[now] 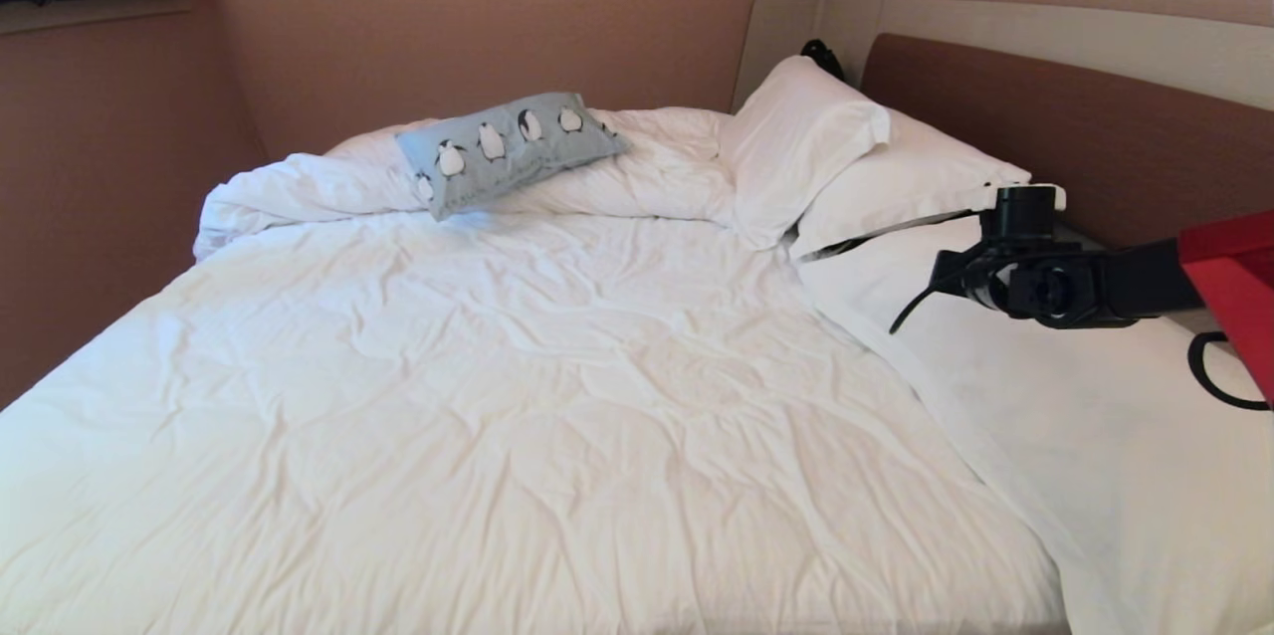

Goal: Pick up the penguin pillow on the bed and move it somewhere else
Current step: Place the pillow at the bedside

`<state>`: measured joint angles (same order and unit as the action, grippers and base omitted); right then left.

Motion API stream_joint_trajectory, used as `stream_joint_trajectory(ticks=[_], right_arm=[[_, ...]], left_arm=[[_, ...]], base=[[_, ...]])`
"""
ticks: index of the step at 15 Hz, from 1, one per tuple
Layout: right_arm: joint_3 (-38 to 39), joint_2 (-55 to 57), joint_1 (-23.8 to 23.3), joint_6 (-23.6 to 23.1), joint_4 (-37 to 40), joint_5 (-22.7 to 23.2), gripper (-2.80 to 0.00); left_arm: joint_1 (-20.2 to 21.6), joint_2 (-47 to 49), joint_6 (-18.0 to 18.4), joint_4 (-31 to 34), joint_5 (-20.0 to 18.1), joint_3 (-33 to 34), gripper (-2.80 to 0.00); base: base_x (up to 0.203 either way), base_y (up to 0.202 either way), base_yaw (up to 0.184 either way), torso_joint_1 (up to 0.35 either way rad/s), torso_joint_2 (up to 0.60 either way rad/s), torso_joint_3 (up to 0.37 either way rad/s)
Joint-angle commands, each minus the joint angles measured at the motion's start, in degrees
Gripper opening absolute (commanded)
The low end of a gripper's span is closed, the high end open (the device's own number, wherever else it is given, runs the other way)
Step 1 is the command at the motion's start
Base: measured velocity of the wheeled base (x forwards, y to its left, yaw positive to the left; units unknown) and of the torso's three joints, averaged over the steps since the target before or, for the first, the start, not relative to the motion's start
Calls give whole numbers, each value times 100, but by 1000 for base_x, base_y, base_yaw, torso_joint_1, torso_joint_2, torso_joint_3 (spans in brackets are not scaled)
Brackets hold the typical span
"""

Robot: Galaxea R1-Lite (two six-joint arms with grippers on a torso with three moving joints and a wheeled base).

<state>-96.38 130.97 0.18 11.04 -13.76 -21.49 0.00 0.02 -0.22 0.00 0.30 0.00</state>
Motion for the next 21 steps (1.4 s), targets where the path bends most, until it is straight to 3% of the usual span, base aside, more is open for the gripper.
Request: stream_joint_trajectory(ticks=[1,8,16,21], right_arm=[[-273,540,25,-457,151,-6,-280],[-1147,1545,5,-1575,146,40,-280],[-1416,2020,-74,-1747,74,57,-280],[-1419,1959,-370,-2132,-408,-30,-280]], left_arm=[[0,-2,-4,0,5,2,-280],[0,-2,-4,0,5,0,-280],[0,-2,-4,0,5,0,-280],[0,-2,-4,0,5,0,-280]], base=[[0,0,0,0,0,0],[0,0,0,0,0,0],[0,0,0,0,0,0],[0,0,0,0,0,0]])
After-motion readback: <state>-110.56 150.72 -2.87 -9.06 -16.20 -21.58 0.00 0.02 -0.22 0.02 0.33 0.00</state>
